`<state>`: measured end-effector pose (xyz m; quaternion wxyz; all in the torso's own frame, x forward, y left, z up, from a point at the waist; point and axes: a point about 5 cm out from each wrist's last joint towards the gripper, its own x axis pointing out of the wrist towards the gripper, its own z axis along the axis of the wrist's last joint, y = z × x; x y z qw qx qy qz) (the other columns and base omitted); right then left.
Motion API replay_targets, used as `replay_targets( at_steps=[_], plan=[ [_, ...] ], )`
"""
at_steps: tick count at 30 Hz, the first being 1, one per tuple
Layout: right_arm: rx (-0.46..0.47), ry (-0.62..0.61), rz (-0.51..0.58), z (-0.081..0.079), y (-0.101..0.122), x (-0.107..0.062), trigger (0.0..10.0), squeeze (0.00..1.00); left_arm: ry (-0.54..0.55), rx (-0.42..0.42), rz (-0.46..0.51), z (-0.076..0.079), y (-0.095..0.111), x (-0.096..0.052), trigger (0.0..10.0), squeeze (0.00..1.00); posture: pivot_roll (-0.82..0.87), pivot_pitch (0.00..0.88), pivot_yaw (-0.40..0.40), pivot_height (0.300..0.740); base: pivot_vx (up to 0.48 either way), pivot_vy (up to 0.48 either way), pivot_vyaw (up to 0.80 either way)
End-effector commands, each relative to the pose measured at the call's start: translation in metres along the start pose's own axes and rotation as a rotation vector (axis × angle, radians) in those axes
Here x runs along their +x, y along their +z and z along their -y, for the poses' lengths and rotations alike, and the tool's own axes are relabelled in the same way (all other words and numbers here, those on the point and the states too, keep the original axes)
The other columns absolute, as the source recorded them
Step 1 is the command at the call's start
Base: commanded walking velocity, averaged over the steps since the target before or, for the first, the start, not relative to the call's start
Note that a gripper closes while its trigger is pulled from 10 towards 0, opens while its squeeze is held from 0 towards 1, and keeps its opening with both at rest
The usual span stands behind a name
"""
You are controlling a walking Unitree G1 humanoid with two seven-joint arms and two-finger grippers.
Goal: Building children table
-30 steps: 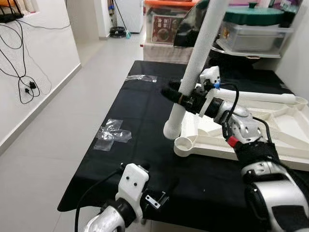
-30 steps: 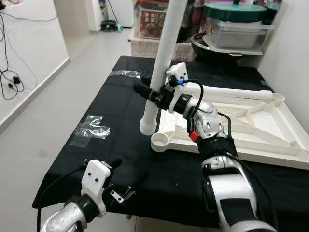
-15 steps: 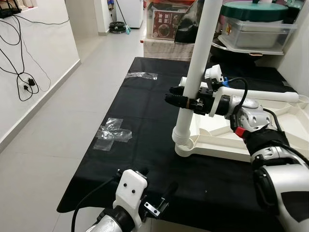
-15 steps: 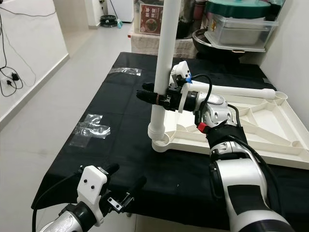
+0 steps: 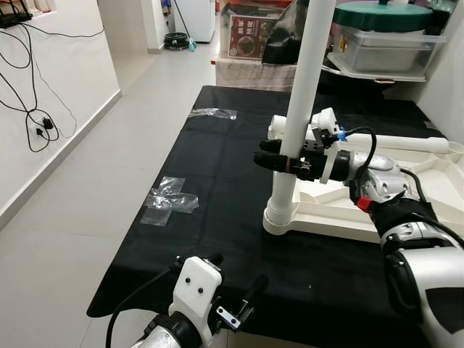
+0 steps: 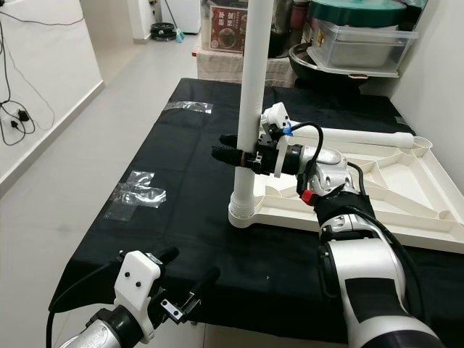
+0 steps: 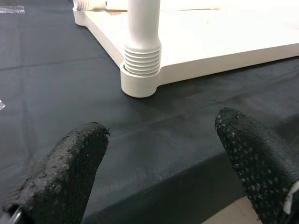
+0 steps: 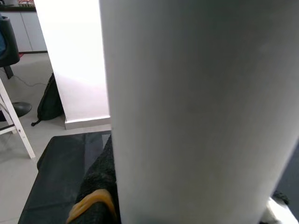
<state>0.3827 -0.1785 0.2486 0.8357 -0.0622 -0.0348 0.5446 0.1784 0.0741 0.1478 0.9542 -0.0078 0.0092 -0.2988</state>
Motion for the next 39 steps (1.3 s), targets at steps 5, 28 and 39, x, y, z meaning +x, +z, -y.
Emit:
replay_targets(
  at_steps=[5,28,39],
  plan=[
    [-0.01,0.004,-0.015,-0.002,-0.007,-0.001,10.0,0.0,-0.004,0.007,-0.015,0.002,0.0,-0.002,10.0,0.0,0.12,0.11,-0.044,0.74,0.0,0.0,0.0],
    [0.049,-0.211,-0.004,-0.001,-0.034,0.002,10.0,0.0,0.001,0.017,-0.013,0.0,0.001,0.001,10.0,0.0,0.11,0.125,-0.04,0.74,0.0,0.0,0.0],
    [0.057,-0.328,0.005,-0.003,-0.044,0.008,10.0,0.0,0.001,0.022,-0.007,-0.001,0.002,0.004,10.0,0.0,0.11,0.131,-0.04,0.74,0.0,0.0,0.0]
  ],
)
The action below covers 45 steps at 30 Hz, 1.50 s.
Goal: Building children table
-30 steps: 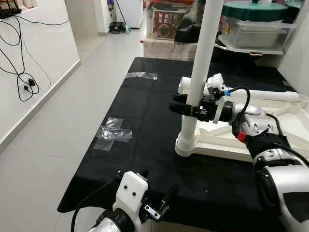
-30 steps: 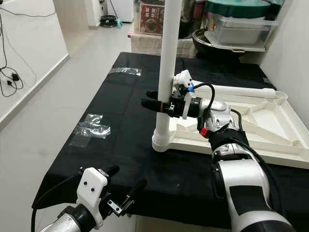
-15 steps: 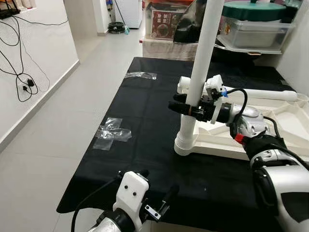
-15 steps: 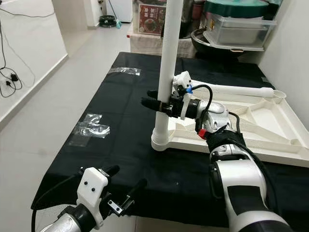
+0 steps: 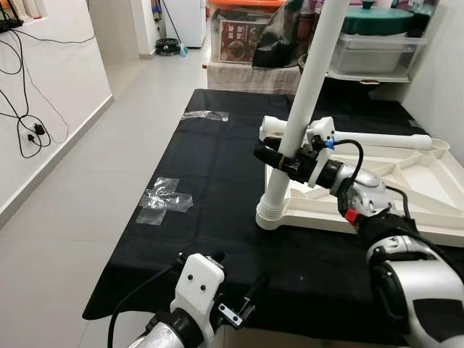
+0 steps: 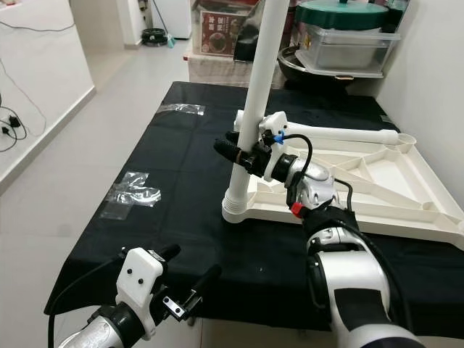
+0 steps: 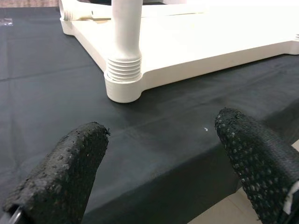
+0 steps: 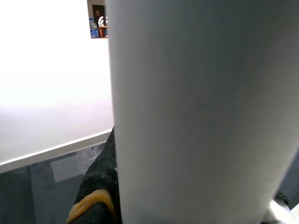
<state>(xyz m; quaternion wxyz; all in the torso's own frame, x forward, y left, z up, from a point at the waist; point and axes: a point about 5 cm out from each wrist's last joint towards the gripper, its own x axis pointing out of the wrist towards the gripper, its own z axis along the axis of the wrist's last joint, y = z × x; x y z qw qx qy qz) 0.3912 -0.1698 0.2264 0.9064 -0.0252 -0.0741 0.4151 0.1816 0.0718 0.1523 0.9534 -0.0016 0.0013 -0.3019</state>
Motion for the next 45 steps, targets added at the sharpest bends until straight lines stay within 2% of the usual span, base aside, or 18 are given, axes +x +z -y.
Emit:
replay_targets(
  at_steps=[1,10,13,16,21,25,29,33,35,36,37,45],
  plan=[
    [0.015,-0.035,-0.084,-0.002,-0.021,-0.006,10.0,0.0,0.006,0.006,-0.018,-0.001,-0.003,0.0,10.0,0.0,0.11,0.134,-0.039,0.74,0.0,0.0,0.0],
    [-0.017,-0.041,-0.081,-0.01,-0.017,0.007,10.0,0.0,0.015,0.005,-0.013,-0.004,-0.001,0.001,10.0,0.0,0.1,0.141,-0.042,0.74,0.0,0.0,0.0],
    [-0.038,-0.036,-0.13,-0.016,-0.021,0.015,10.0,0.0,0.018,0.005,-0.01,-0.004,-0.001,0.002,10.0,0.0,0.1,0.146,-0.048,0.74,0.0,0.0,0.0],
    [-0.006,-0.083,-0.201,-0.017,-0.026,0.022,10.0,0.0,0.024,0.003,-0.009,-0.004,-0.001,0.002,10.0,0.0,0.1,0.148,-0.051,0.74,0.0,0.0,0.0],
    [-0.049,-0.101,-0.247,-0.018,-0.026,0.029,10.0,0.0,0.025,0.0,-0.01,-0.004,-0.001,0.003,10.0,0.0,0.1,0.154,-0.051,0.74,0.0,0.0,0.0],
    [-0.018,-0.15,-0.274,-0.018,-0.026,0.033,10.0,0.0,0.026,0.001,-0.008,-0.004,0.0,0.003,10.0,0.0,0.09,0.157,-0.057,0.74,0.0,0.0,0.0],
    [-0.011,-0.221,-0.281,-0.015,-0.027,0.033,10.0,0.0,0.028,0.0,-0.008,-0.004,0.0,0.004,10.0,0.0,0.1,0.159,-0.057,0.74,0.0,0.0,0.0],
    [-0.001,-0.242,-0.284,-0.014,-0.028,0.032,10.0,0.0,0.029,0.0,-0.008,-0.004,0.0,0.004,10.0,0.0,0.1,0.159,-0.057,0.74,0.0,0.0,0.0],
    [0.01,-0.343,-0.323,-0.009,-0.035,0.026,10.0,0.0,0.038,0.008,-0.002,-0.008,0.001,0.005,10.0,0.0,0.09,0.159,-0.055,0.74,0.0,0.0,0.0],
    [0.01,-0.343,-0.323,-0.009,-0.035,0.026,10.0,0.0,0.038,0.008,-0.002,-0.008,0.001,0.005,10.0,0.0,0.09,0.159,-0.055,0.74,0.0,0.0,0.0],
    [0.024,-0.418,-0.338,-0.005,-0.039,0.022,10.0,0.0,0.044,0.022,0.002,-0.011,0.002,0.006,10.0,0.0,0.1,0.158,-0.057,0.74,0.0,0.0,0.0],
    [0.044,-0.529,-0.316,0.002,-0.034,0.021,10.0,0.0,0.054,0.037,0.001,-0.017,0.002,0.007,10.0,0.0,0.09,0.158,-0.056,0.74,0.0,0.0,0.0]
  ],
)
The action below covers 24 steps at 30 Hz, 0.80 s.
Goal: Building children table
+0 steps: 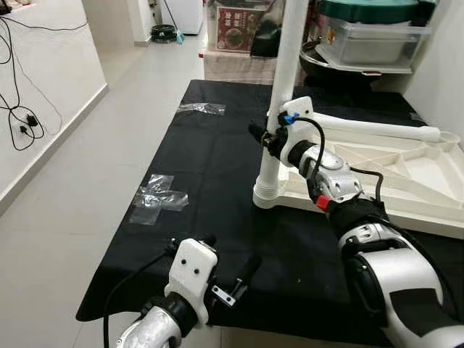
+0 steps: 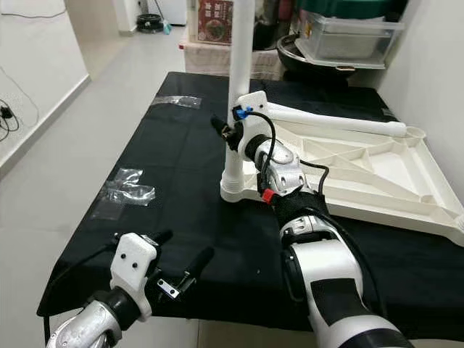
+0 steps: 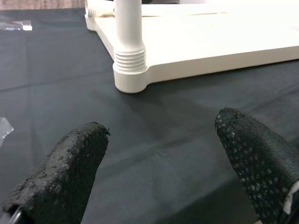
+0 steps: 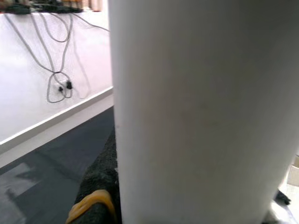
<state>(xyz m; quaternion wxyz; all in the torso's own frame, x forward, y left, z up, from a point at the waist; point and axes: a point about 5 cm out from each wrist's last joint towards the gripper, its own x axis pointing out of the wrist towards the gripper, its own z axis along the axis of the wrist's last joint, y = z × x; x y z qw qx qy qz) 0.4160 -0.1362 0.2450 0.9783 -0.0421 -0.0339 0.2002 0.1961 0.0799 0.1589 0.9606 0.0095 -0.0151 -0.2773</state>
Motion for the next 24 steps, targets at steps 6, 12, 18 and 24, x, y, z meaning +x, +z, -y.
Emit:
replay_targets(
  at_steps=[6,12,18,24],
  plan=[
    [0.032,-0.164,-0.231,0.016,-0.053,-0.016,10.0,0.0,0.008,0.011,-0.022,-0.003,-0.005,0.0,10.0,0.0,0.09,0.162,-0.058,0.74,0.0,0.0,0.0],
    [0.056,-0.304,-0.262,0.023,-0.063,-0.022,10.0,0.0,0.012,0.02,-0.021,-0.006,-0.004,0.0,10.0,0.0,0.1,0.161,-0.054,0.74,0.0,0.0,0.0],
    [0.065,-0.408,-0.261,0.026,-0.065,-0.025,10.0,0.0,0.011,0.025,-0.022,-0.007,-0.004,0.0,10.0,0.0,0.09,0.161,-0.053,0.74,0.0,0.0,0.0],
    [0.068,-0.566,-0.226,0.021,-0.063,-0.024,10.0,0.0,0.008,0.03,-0.021,-0.008,-0.005,0.001,10.0,0.0,0.09,0.157,-0.052,0.74,0.0,0.0,0.0]
  ],
)
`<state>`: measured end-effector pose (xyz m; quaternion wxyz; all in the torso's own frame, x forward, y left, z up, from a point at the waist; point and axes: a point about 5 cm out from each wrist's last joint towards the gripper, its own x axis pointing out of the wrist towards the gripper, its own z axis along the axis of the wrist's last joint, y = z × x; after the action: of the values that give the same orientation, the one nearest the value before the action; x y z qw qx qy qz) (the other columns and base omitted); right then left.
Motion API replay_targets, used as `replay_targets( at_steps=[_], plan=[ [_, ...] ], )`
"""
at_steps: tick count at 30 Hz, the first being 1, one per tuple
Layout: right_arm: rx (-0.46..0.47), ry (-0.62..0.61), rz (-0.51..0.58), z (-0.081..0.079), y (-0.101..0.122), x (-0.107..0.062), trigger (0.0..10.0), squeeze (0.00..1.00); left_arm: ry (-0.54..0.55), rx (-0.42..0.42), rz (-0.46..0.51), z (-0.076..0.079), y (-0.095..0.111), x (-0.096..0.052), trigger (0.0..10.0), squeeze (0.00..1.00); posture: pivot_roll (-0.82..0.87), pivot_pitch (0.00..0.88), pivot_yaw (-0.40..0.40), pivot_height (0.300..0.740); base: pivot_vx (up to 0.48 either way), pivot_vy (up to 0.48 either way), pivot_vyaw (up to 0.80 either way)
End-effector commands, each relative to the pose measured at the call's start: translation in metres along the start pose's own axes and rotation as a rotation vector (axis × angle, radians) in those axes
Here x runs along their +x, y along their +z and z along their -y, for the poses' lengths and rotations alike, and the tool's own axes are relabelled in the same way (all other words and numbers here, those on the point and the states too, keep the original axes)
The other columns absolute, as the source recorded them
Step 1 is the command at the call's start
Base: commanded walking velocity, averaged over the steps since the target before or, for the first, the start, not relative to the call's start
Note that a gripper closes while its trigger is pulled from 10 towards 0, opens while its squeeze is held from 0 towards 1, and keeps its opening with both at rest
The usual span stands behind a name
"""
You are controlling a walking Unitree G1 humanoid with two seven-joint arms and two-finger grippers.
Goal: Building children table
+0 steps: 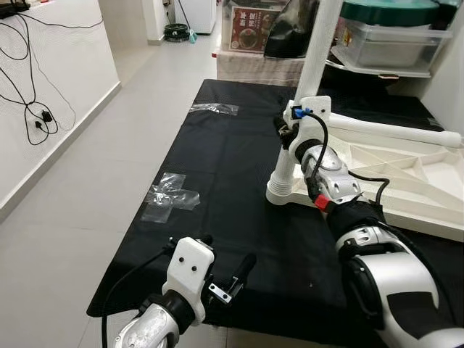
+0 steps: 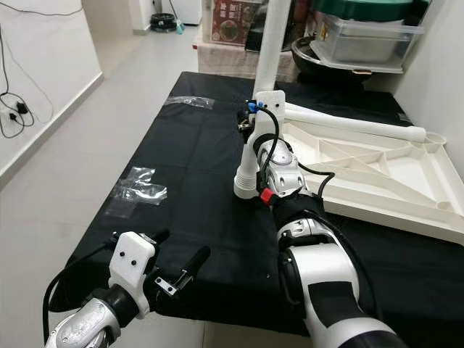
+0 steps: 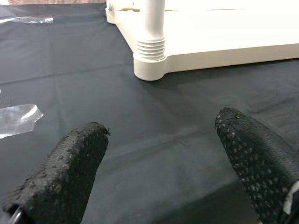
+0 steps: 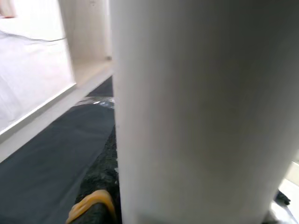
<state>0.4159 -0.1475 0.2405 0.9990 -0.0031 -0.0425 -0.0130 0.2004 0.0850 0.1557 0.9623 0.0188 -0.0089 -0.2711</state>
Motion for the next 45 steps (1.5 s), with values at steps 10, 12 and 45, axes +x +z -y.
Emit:
replay_targets(
  at_steps=[10,12,45],
  plan=[
    [-0.062,-0.313,-0.201,0.015,-0.054,-0.018,10.0,0.0,-0.005,0.026,0.001,-0.004,-0.001,0.002,10.0,0.0,0.09,0.153,-0.053,0.74,0.0,0.0,0.0],
    [-0.025,-0.397,-0.192,0.01,-0.048,-0.018,10.0,0.0,-0.004,0.029,0.002,-0.005,-0.001,0.002,10.0,0.0,0.09,0.153,-0.055,0.74,0.0,0.0,0.0],
    [0.228,-0.998,-0.193,-0.052,-0.014,-0.031,10.0,0.0,0.013,0.048,0.014,-0.007,0.002,0.005,10.0,0.0,0.14,0.183,-0.085,0.74,0.0,0.0,0.0]
  ],
)
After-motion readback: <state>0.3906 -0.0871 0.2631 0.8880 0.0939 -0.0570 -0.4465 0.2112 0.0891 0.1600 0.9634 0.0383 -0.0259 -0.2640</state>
